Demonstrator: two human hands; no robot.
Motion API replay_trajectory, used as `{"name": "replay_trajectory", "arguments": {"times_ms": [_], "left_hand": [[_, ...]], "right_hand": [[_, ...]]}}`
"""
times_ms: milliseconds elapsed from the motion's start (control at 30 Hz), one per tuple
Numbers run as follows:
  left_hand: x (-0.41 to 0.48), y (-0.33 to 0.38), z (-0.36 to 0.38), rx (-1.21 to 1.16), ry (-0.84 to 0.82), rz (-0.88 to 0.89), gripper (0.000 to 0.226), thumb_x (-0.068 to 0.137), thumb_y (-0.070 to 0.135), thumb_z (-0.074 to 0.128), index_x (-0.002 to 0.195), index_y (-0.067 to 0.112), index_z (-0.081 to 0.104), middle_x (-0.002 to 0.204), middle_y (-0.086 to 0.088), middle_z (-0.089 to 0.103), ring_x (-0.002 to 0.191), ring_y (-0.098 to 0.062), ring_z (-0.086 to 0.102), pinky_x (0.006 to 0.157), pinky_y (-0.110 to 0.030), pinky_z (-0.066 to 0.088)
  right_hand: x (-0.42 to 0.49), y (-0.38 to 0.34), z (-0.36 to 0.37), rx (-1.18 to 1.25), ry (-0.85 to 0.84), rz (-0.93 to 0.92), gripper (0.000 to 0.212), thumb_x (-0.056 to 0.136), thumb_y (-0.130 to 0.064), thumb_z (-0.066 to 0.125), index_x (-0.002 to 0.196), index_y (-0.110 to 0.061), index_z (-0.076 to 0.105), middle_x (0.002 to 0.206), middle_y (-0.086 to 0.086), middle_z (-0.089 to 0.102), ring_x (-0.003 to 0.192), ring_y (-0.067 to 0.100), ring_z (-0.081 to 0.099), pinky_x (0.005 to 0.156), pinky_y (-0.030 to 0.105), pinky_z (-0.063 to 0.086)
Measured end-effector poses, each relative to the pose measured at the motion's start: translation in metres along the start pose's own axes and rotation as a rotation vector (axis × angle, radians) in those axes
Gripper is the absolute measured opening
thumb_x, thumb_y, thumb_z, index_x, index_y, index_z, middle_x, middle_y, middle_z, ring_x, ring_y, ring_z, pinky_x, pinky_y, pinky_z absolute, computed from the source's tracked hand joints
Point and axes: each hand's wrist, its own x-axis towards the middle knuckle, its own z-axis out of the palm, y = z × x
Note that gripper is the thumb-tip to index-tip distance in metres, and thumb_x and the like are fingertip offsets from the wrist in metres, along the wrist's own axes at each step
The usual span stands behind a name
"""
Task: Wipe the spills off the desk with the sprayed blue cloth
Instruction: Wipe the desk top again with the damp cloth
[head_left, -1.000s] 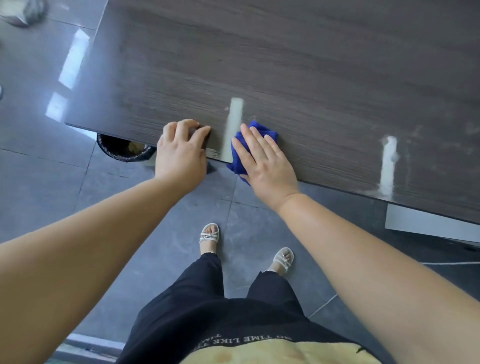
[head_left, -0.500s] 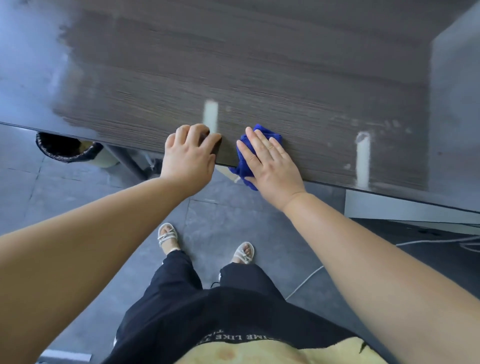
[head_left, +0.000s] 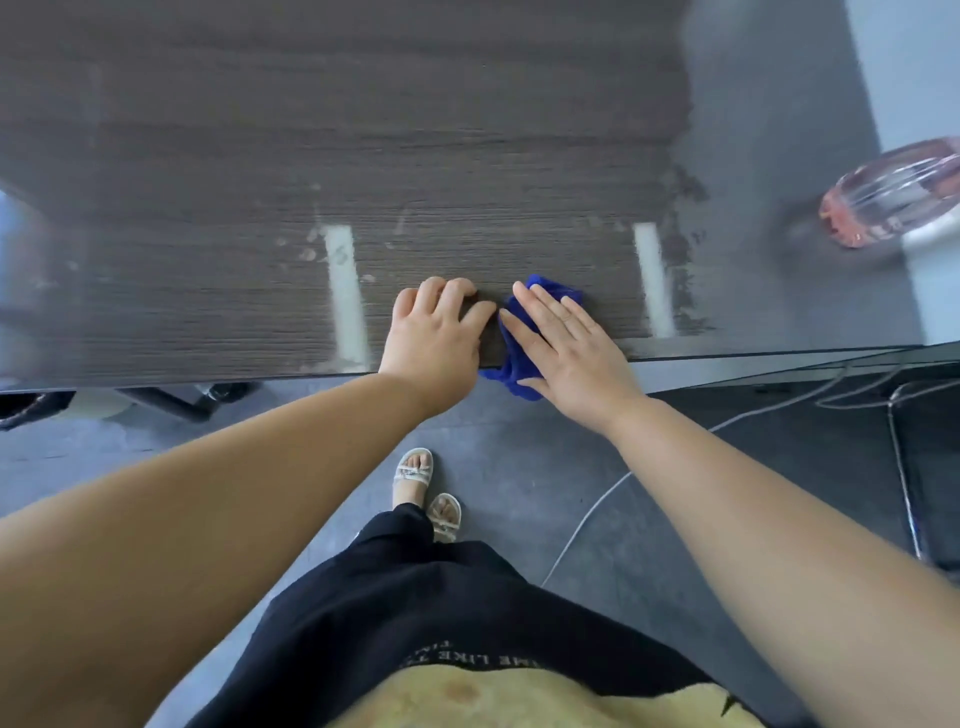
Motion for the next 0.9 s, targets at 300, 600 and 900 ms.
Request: {"name": "replay_trajectory", "arguments": {"times_ms": [300,600,900], "left_hand": [[0.05,0.072,0.015,0.044,0.015,0.073,0.036,0.073,0.019,0.062,0.109,0.015,0.067,0.112,-0.012,0.061,0.098,-0.038,0.057,0.084,-0.046,0.046],[0.078,0.16,0.019,-0.078,-0.067,-0.197,0.042,0.095,0.031,0.043,0.136,0.022,0.045,0.143,-0.004,0.035,0.129,-0.03,0.029,0.107,-0.042,0.021],[0.096,0.21,-0.023,-1.178,-0.362,-0.417,0.043,0.084,0.058,0.055,0.107,0.023,0.062,0.111,0.001,0.066,0.106,-0.017,0.061,0.096,-0.039,0.047]], "right_hand": [[-0.059,0.079,-0.005,0.006,-0.041,0.071,0.085,0.072,-0.03,0.08,0.14,-0.008,0.034,0.147,0.02,0.036,0.135,0.033,0.038,0.109,0.044,0.028],[-0.104,0.142,-0.006,0.119,-0.115,0.047,0.079,0.075,-0.021,0.076,0.141,-0.008,0.036,0.149,0.019,0.033,0.137,0.034,0.034,0.11,0.045,0.023],[-0.097,0.17,-0.079,0.819,-0.169,0.396,0.046,0.094,-0.019,0.055,0.138,-0.02,0.043,0.139,-0.001,0.048,0.127,0.018,0.044,0.107,0.037,0.032]]}}
